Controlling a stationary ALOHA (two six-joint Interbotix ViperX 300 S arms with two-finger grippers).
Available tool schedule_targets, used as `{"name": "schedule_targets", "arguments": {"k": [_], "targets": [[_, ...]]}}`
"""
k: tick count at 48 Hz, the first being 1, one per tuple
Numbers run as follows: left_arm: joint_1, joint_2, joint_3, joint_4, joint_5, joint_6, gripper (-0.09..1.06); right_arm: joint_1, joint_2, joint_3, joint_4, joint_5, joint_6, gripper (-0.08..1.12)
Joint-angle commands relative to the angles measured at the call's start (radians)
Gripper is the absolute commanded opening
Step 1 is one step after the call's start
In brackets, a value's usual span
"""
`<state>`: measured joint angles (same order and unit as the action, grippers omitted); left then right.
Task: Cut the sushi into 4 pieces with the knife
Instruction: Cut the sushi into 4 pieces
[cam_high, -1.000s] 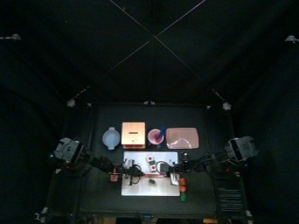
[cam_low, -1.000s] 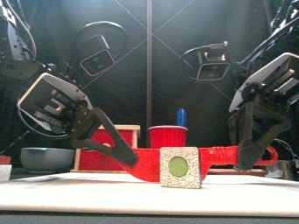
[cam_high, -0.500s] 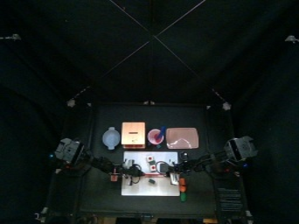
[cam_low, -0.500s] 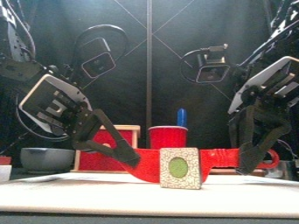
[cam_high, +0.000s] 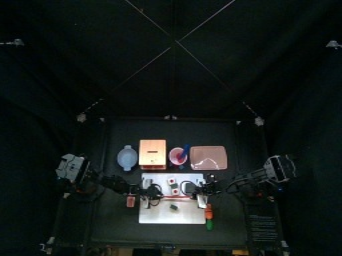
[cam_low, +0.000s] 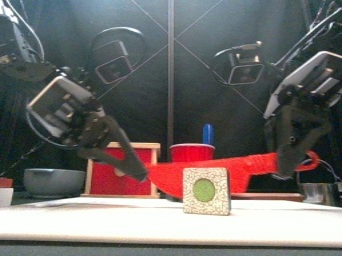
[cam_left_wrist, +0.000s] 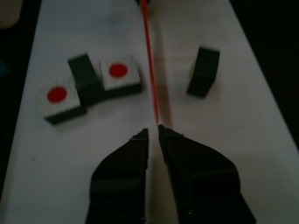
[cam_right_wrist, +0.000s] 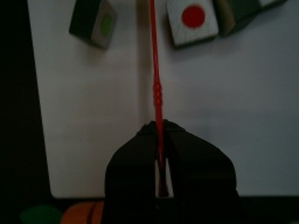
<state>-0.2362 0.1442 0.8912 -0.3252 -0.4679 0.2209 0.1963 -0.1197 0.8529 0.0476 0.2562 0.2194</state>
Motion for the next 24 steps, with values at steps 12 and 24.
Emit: {"name": "schedule_targets", "arguments": {"k": [12,24], "targets": [[0.032,-0.178,0.052,0.003,-0.029,0.000,0.73,0.002,-0.201,0.074,0.077,0.115,0.000,0.11],[0.054,-0.321,0.170,0.002,-0.107,-0.003,0.73,-0.014,-0.379,0.169,0.178,0.238,0.002,0.13]]}}
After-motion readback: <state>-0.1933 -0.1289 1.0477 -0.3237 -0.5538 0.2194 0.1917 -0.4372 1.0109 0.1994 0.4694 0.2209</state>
